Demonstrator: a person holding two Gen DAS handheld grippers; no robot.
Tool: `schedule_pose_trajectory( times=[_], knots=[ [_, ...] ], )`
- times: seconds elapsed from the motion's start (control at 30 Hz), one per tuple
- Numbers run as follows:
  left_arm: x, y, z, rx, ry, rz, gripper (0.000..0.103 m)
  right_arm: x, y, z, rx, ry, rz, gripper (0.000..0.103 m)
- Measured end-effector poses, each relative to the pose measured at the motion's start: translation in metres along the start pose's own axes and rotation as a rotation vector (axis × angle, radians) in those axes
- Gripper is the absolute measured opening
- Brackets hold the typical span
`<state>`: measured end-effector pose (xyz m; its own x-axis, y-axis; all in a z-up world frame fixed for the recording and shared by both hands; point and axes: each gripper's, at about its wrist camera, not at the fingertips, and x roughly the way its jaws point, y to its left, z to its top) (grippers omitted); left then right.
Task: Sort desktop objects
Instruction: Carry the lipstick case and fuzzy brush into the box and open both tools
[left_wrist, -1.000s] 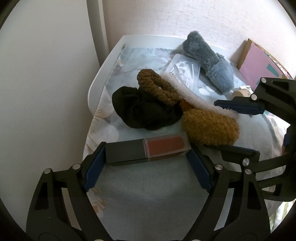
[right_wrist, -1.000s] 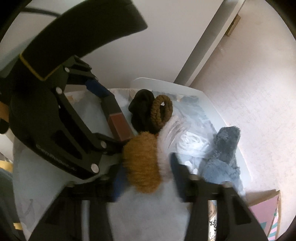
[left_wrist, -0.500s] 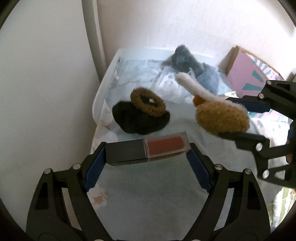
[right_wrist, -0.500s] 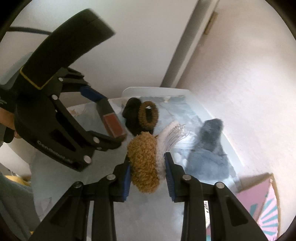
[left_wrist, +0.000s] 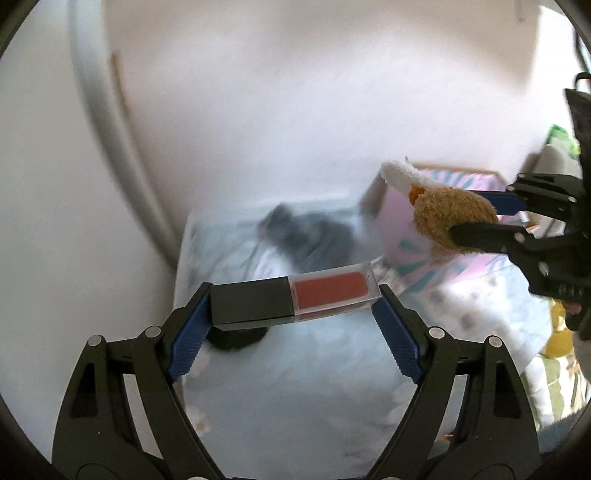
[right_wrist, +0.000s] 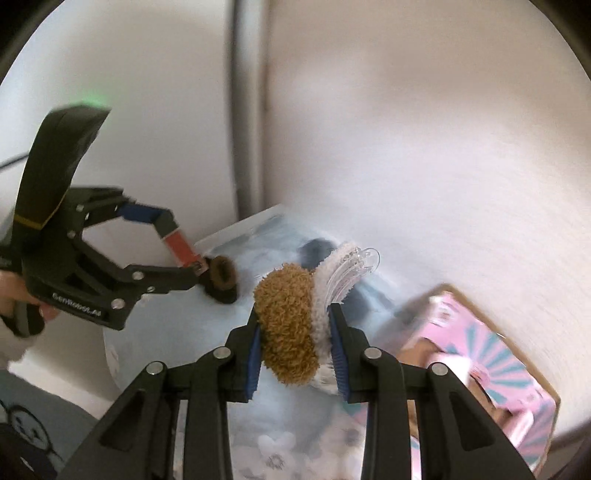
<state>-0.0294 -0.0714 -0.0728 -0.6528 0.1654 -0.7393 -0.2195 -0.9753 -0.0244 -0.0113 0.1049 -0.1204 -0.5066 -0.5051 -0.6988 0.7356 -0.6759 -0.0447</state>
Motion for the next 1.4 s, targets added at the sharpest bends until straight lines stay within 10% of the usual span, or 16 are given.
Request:
schedule_pose_trajectory(
  times=[0.67,1.4],
  knots=[
    [0.066,-0.155,0.092,0.173,0.004,-0.247,0.084,-0.103,-0.174,-0.074,0.427,0.026,-0.171,0.03],
    [0.146,-0.238,0.102,0.256,0.131,-0.206,0.084,-0.081,-0.245,-0.123,0.518,0.104,-0.1,0.03]
  ],
)
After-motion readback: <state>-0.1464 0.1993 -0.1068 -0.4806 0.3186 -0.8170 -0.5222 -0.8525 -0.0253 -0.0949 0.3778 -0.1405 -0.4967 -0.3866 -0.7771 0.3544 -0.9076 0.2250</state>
